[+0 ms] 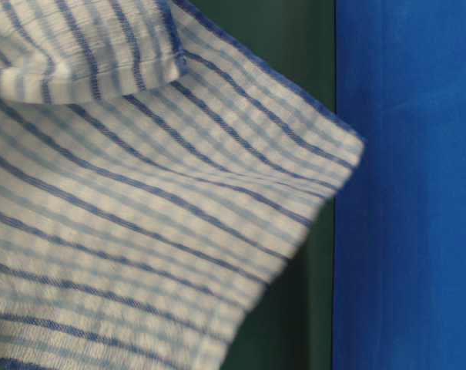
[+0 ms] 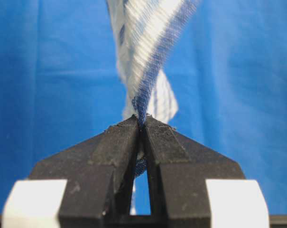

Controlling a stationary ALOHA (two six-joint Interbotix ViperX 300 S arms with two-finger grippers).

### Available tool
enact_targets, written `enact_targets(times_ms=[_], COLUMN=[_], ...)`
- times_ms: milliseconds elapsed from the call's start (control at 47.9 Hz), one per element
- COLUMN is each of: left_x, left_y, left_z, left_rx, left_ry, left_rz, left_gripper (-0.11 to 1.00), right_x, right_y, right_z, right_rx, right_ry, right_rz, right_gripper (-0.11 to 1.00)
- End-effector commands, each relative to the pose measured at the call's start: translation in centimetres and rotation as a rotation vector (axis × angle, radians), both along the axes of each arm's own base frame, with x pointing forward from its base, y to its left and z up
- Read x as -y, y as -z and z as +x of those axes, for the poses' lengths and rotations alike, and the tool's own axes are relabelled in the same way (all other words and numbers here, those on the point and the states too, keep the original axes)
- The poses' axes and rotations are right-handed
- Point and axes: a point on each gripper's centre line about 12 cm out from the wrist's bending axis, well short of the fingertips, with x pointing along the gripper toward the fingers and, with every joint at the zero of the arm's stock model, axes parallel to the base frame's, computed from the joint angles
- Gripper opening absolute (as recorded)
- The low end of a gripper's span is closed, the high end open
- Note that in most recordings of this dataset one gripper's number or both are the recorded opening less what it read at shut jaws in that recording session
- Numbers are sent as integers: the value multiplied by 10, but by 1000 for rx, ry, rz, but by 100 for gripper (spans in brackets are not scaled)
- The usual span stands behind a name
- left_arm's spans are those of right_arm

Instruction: Lift the towel with both arms.

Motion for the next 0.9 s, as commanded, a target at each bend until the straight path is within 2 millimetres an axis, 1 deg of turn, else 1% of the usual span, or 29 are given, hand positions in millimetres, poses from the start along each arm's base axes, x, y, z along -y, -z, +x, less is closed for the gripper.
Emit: enact_targets(times_ms=[0,63,125,167,230,292,334,418,543,626,752,835,877], left_x=[-1,-1,-1,-1,-1,-1,-1,0,5,10,21,26,28], left_y=[-15,-15,-16,-17,-16,-16,-14,-8,10,28,62,89,103], left_z=[-2,-2,-3,-4,-6,-6,-6,-5,-1,2,9,13,15], left_rx=[60,74,83,84,86,86,81,67,40,29,15,-1,-14], left_ry=[-3,-4,-3,-2,-2,-4,-4,-4,9,24,54,61,63], left_rz=[3,2,3,4,4,2,0,-8,-13,-15,-17,-26,-30], left_gripper=[9,24,43,56,75,87,89,86,87,87,87,87,87], right_x=[1,1,1,1,1,2,2,1,-2,-7,-12,-16,-18], right_y=[-8,-8,-7,-6,-6,-6,-4,1,22,43,80,107,125], right_z=[-1,0,0,1,1,1,1,1,4,8,15,18,19], right_rx=[24,22,20,20,18,17,14,2,-47,-84,-130,-163,-188], right_ry=[3,4,5,5,5,6,8,7,-2,-16,-24,-24,-26], right_rz=[-3,-6,-9,-11,-11,-9,-7,-4,6,19,53,68,74], right_gripper=[40,58,68,70,67,68,68,68,68,68,68,68,68])
